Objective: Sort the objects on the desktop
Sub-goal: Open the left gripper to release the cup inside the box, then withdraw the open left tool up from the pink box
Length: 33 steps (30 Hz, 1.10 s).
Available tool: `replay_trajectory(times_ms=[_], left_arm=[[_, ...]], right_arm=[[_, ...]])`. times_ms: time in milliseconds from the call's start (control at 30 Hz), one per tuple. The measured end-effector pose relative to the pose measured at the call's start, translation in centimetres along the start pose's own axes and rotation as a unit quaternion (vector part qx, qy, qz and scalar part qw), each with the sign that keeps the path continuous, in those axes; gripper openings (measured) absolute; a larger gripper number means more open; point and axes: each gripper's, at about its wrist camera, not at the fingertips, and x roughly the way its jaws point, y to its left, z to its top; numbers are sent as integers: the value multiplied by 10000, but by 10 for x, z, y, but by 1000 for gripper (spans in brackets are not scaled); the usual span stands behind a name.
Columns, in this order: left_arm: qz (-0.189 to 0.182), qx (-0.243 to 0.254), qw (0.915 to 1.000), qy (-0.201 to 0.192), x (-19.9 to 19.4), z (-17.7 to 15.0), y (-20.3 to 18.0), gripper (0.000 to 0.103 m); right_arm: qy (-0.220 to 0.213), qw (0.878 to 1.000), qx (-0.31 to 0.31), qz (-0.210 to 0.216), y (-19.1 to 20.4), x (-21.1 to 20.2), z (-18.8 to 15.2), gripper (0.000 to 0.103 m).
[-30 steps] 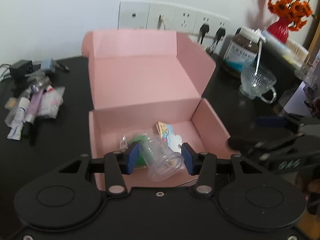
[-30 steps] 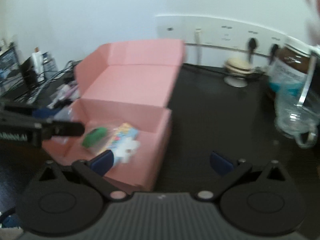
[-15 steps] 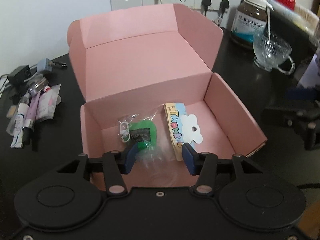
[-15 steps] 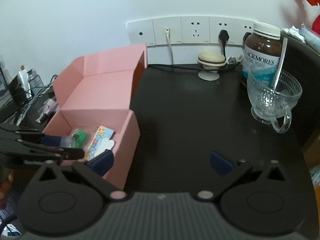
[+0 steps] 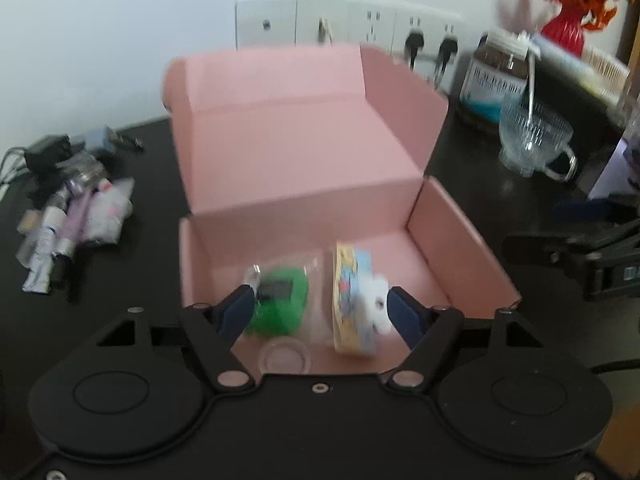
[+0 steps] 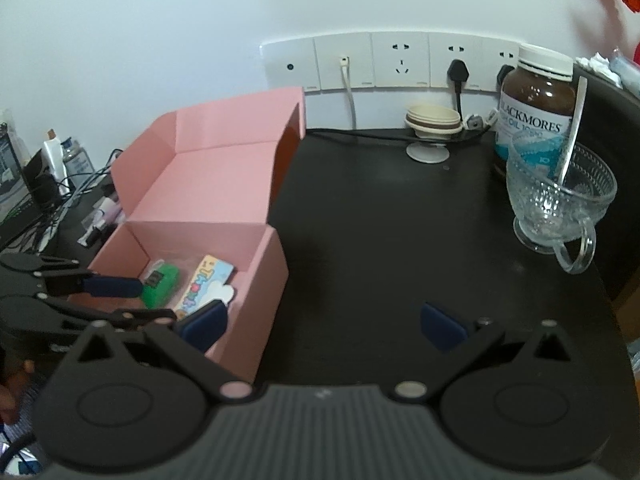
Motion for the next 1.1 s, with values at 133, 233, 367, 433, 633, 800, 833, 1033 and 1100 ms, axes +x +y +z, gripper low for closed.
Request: replay_trajectory(times_ms=[133,233,367,433,633,800,833,1033,1100], left_arm=[[125,-57,9997,-220,-14,-2,7,83],[301,-149,9992,-236,-18,-5,14,86],[535,-271,9979,-257,-23,-10,23,87],[652,-333,9970,-267,-26,-13,28,87],[959,-599,9933,-256,-31,-19,45,88],[1078,-821,9906,-173,-33,-26,57,91],[1104,-842,9902,-148,-33,-28,58,91],[1141,-926,9891,-65,-34,-38,67,98],[1143,-907,9893,-71,-35,-40,68,98]], right_arm=[[-20,10000,35,3,-2,0,0,102],[-23,10000,88,6,-3,0,1,102],[-7,9998,195,62,-4,3,2,102],[6,9997,211,94,-3,5,3,102],[79,9997,69,223,12,13,7,102],[147,9993,-95,319,26,20,9,102],[162,9992,-123,338,28,21,9,102],[235,9984,-275,436,42,28,12,102],[267,9981,-320,461,46,31,12,102]])
